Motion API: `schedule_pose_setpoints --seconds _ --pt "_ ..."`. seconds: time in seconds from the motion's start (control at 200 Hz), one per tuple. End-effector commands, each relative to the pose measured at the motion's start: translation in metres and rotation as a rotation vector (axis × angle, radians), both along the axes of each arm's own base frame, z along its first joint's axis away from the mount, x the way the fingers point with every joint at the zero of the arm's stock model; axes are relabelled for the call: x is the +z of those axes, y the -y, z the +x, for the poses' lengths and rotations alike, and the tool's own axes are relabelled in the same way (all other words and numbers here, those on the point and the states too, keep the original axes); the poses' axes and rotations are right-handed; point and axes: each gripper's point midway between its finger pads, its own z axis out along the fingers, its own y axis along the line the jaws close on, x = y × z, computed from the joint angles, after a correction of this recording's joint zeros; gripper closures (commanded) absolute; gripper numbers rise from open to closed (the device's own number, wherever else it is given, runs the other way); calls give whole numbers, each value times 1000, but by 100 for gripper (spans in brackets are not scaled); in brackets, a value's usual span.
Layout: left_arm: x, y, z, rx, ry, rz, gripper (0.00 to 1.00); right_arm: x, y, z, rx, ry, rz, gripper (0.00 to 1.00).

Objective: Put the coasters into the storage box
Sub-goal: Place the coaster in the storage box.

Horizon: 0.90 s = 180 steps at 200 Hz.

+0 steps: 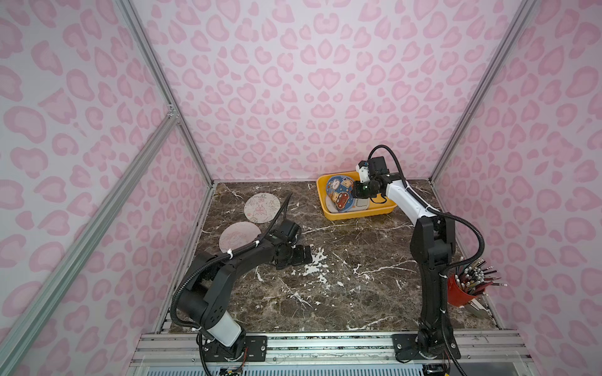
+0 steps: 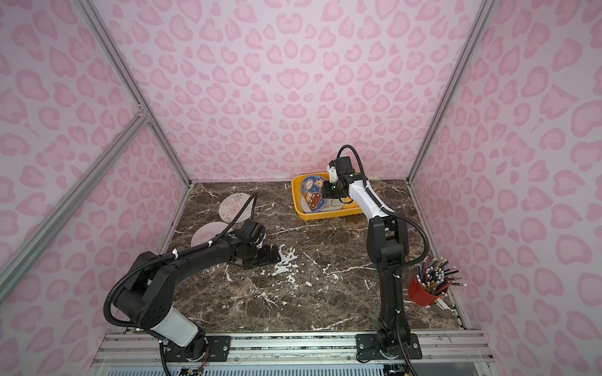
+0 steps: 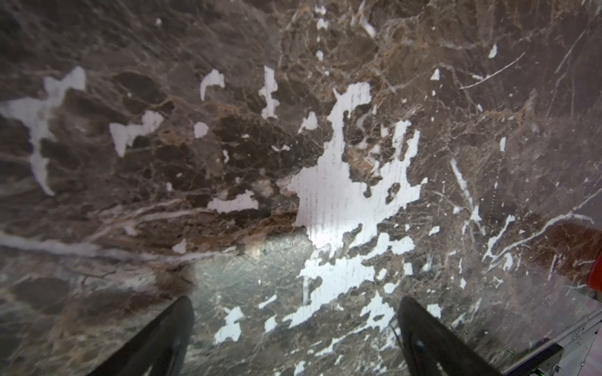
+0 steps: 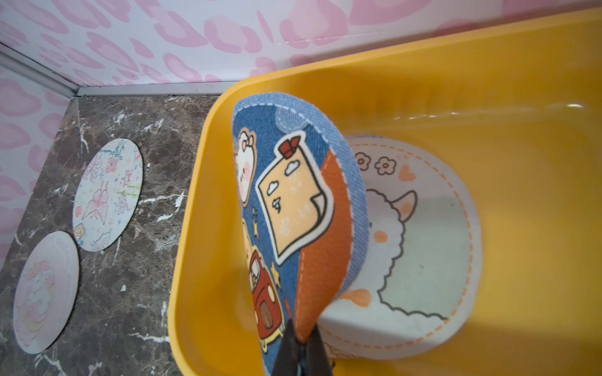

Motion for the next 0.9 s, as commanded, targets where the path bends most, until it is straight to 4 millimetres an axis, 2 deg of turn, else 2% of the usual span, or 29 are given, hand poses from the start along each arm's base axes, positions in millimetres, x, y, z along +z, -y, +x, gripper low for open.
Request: schedule_pose_setpoints --seconds 0.0,0.32,0.555,0.745,0.895 --pt "2 -1 1 -11 12 -1 0 -11 13 3 -14 -2 -52 100" --pt "4 -1 2 -10 16 -1 0 -39 39 5 -57 -56 -117 100" --pt "5 -2 1 -11 17 3 0 -42 57 8 -95 -60 -142 100" --pt "6 -1 2 -9 19 -1 0 -43 61 7 -97 -71 -147 100" --pt "6 -2 2 -8 20 2 0 -45 66 7 -112 -74 -166 79"
